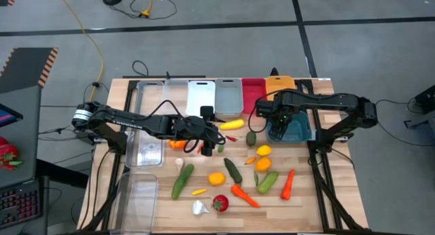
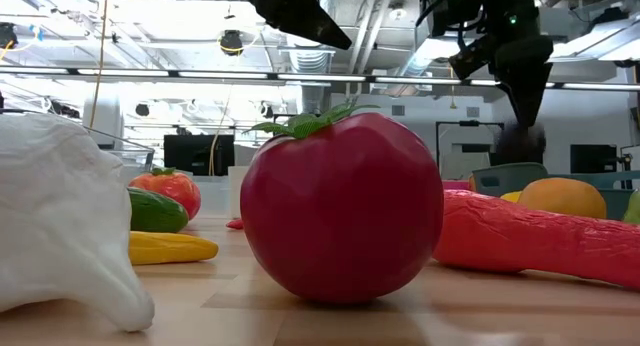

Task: Sort produce into baskets
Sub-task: Put the plum into the blue bin, then put the lime into the yellow bin

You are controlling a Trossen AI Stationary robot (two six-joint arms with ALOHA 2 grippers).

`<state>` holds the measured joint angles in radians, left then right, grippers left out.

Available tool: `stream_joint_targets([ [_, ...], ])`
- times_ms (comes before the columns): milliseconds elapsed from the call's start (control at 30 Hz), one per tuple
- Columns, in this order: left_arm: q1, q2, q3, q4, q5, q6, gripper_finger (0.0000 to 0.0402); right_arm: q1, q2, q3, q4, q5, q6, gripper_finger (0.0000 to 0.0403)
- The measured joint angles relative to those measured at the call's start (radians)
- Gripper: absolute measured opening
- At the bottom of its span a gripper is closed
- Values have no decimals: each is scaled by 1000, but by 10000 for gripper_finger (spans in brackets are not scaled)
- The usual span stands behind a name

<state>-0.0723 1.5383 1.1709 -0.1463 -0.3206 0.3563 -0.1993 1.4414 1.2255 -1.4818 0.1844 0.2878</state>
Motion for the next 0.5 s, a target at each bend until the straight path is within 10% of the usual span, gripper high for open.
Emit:
stream_joint_targets([
  [500,-4,-119,1,-194,-31,-3,253,7,0,72,-4,-1,5,363],
])
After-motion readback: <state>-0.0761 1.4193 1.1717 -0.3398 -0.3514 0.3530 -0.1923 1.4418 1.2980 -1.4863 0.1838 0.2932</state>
